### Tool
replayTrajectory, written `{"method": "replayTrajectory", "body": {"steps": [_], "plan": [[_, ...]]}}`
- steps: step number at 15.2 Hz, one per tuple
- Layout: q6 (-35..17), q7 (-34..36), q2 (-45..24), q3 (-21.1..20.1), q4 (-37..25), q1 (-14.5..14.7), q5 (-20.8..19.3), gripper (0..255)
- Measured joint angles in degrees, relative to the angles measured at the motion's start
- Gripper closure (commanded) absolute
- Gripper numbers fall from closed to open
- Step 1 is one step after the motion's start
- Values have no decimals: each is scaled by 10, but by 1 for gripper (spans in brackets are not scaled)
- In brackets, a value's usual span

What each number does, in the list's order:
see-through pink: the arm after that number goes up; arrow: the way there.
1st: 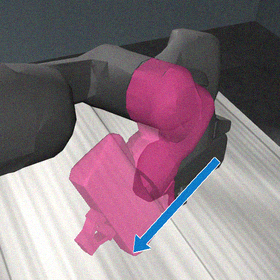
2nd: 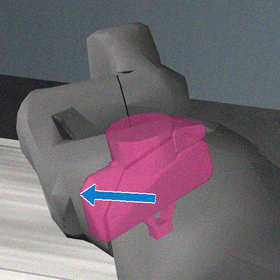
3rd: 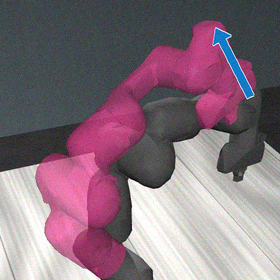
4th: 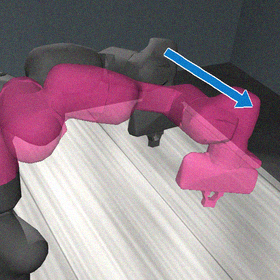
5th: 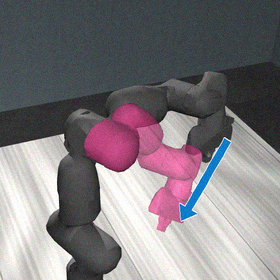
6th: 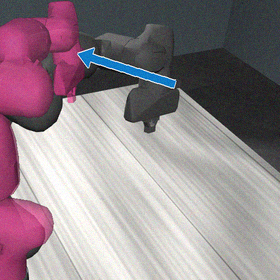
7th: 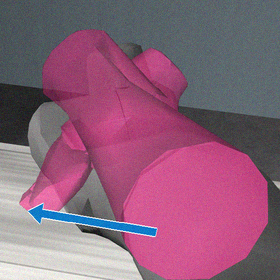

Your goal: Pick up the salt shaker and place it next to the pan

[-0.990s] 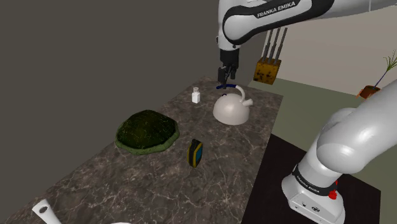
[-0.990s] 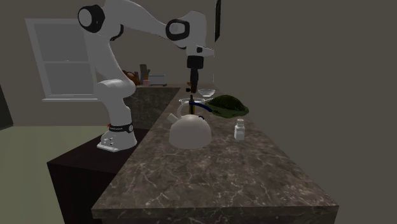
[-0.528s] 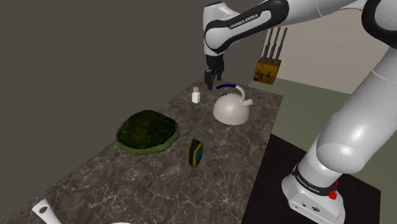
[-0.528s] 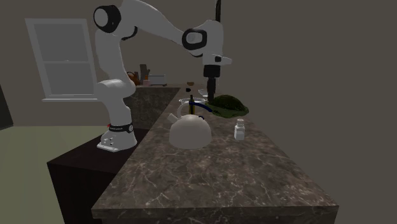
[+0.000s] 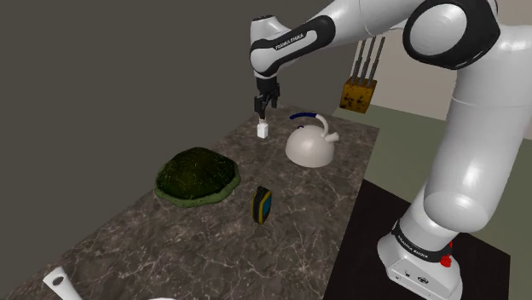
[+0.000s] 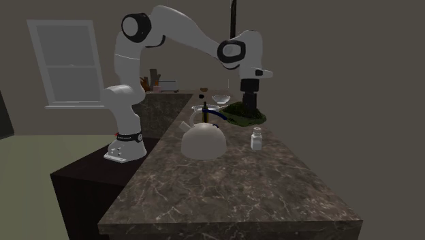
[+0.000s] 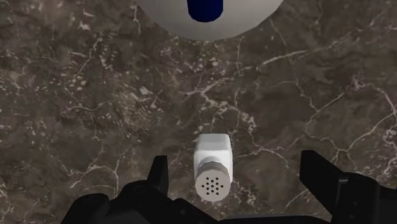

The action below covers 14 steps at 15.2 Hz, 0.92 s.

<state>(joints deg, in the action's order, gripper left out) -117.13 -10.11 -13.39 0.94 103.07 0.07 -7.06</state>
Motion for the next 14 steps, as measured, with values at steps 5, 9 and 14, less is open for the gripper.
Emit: {"method": "replayTrajectory", "body": {"steps": [5, 9, 14], "plan": [[-15, -7, -65, 1, -54, -3, 0, 0], [-39, -7, -80, 2, -47, -5, -1, 0], [-49, -7, -86, 3, -43, -6, -1, 0]]}}
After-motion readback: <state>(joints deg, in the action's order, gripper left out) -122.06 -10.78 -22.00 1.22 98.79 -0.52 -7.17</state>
